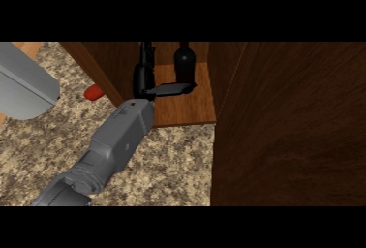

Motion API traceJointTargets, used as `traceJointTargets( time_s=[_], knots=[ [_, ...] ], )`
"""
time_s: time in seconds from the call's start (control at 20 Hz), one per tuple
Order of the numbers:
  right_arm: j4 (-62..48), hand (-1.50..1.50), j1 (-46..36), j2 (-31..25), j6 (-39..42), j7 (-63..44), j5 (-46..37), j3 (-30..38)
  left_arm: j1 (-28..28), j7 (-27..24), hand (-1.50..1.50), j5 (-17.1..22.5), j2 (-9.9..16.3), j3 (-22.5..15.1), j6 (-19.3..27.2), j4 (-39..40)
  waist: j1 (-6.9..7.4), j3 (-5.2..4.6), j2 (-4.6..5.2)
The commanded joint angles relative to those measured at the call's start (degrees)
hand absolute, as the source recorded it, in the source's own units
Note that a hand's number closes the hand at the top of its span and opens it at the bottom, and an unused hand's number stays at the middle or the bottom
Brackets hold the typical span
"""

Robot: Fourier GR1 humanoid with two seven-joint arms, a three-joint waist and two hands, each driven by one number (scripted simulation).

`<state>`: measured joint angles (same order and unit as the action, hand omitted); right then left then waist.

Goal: Pick up the wine, place it into the cabinet and close the cabinet

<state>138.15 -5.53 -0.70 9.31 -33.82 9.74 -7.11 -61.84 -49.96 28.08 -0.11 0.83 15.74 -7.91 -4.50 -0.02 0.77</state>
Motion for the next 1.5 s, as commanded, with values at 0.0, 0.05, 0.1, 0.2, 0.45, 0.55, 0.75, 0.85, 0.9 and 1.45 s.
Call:
traceJointTargets(
  time_s=[0.0, 0.05, 0.1, 0.2, 0.45, 0.55, 0.75, 0.85, 0.9, 1.45],
  knots=[
    [2.64, -1.50, -0.78, -1.23, -0.53, -2.47, 2.24, 2.43, 4.04, 0.01, -1.50, 3.15, 0.11, -0.58, -1.96, -0.85, 1.58, -0.02, -0.48],
    [1.78, -1.50, 0.25, 0.12, -0.24, -0.35, -0.24, -0.77, 4.22, -0.99, -1.50, 4.11, 0.11, -1.51, -1.89, -0.19, 0.43, -0.04, -0.19],
    [3.82, -1.50, 0.10, -1.77, 0.17, -2.63, 3.38, 2.65, 5.24, -0.30, -1.50, 4.96, 0.11, -2.87, -1.61, -1.44, 0.79, -0.01, -0.59],
    [1.05, -1.50, -4.36, -0.52, -2.05, -3.29, -0.64, 0.77, 7.13, -0.86, -1.50, 6.95, 0.11, -5.54, -1.32, -3.36, 0.77, -0.06, -0.63],
    [2.47, -1.50, -0.41, 0.64, -3.14, -0.74, -4.64, -3.65, 11.68, 2.06, -1.50, 11.94, 0.11, -13.84, 1.03, -12.50, 1.75, -0.03, -0.96],
    [4.34, -1.50, -0.49, -0.97, -2.20, -3.61, 0.01, 0.81, 14.79, 4.06, -1.50, 15.24, 0.11, -19.15, 5.52, -18.13, 1.79, 0.00, -1.10],
    [2.49, -1.50, -0.30, -3.27, -0.47, -2.23, 5.15, 7.00, 20.71, 6.15, -1.50, 17.45, 0.11, -28.14, 13.91, -30.69, 3.40, 0.07, -1.10],
    [3.68, -1.50, 1.89, -3.44, 0.03, -1.02, 3.32, 6.65, 24.55, 7.73, -1.50, 16.50, 0.11, -31.20, 16.08, -35.94, 4.06, 0.07, -1.07],
    [7.51, -1.50, 4.12, -1.35, -1.34, -1.90, -0.55, 1.55, 30.12, 3.05, -1.50, 17.23, 0.11, -34.39, 16.62, -38.51, 3.81, 0.04, -1.22],
    [8.05, -1.50, 2.34, -2.90, -2.41, -4.38, 0.42, 2.91, 43.73, 8.08, -1.50, 8.91, 0.13, -44.49, 31.20, -65.05, 4.42, 0.03, -0.96]
  ],
)
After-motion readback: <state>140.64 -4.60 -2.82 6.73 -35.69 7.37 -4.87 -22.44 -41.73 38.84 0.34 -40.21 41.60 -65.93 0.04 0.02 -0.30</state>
